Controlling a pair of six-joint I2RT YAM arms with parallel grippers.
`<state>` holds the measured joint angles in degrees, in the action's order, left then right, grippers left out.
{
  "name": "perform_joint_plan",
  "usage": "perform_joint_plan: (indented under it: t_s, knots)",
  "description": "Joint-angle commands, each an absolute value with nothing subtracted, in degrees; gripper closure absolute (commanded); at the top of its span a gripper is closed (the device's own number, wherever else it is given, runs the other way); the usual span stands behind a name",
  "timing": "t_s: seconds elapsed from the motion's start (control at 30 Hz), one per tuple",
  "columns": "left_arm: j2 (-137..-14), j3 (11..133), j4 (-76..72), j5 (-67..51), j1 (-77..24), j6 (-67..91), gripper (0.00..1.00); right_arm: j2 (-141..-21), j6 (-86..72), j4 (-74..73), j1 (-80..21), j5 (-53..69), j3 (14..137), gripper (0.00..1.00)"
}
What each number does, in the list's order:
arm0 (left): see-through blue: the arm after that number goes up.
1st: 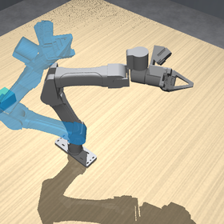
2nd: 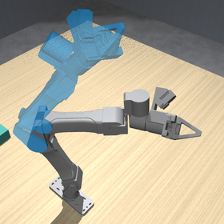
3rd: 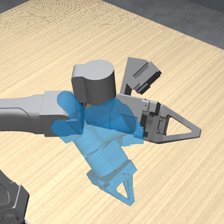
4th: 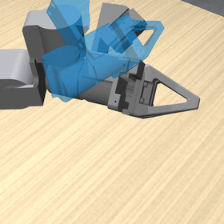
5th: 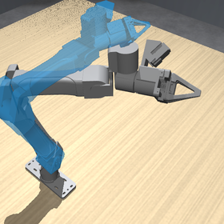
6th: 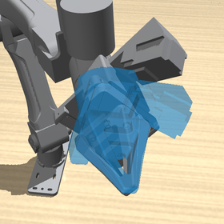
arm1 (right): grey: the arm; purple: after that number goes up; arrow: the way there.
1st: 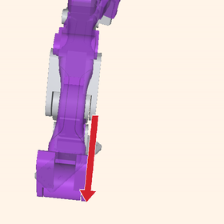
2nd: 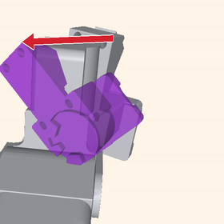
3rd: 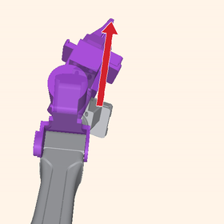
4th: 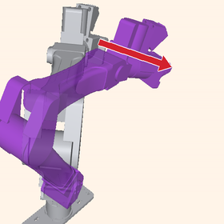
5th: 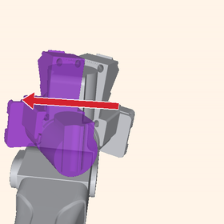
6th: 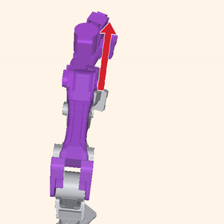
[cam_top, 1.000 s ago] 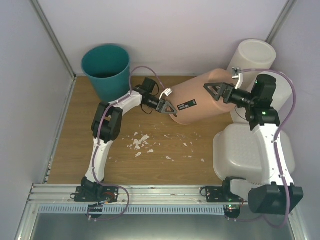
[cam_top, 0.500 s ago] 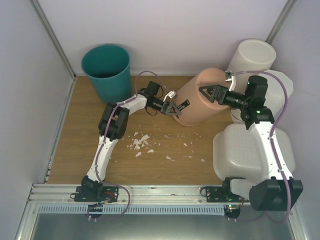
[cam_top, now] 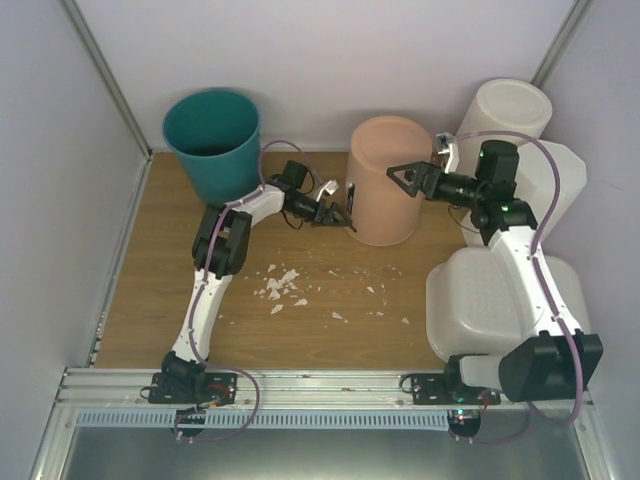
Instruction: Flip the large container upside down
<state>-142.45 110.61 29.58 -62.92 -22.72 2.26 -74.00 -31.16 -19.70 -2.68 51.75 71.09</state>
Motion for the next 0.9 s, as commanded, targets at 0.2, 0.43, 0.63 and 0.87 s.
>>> perform_joint_plan:
  t_s: [0.2,0.43,0.63,0.87]
  knots:
    - [-138.3,113.68,31.31,-36.19,-21.88,-5.22,0.01,-73.22,-27.07,-20.04,-16.35,52.43,75.3,0.0]
    - [-126.51,109.18,27.08,-28.81,-20.23,-7.4,0.01,-78.42,-24.86,-22.37,-25.8,45.86,72.73,0.0]
    - [-114.5,114.75,29.9,-29.06,-15.57,-8.46,0.01,-80.07,-24.23,-22.0,-26.03,43.15,70.44,0.0]
    - [-105.65,124.87,34.64,-25.42,-8.99,-15.03,0.01,-89.31,-21.43,-21.43,-27.29,40.82,71.12,0.0]
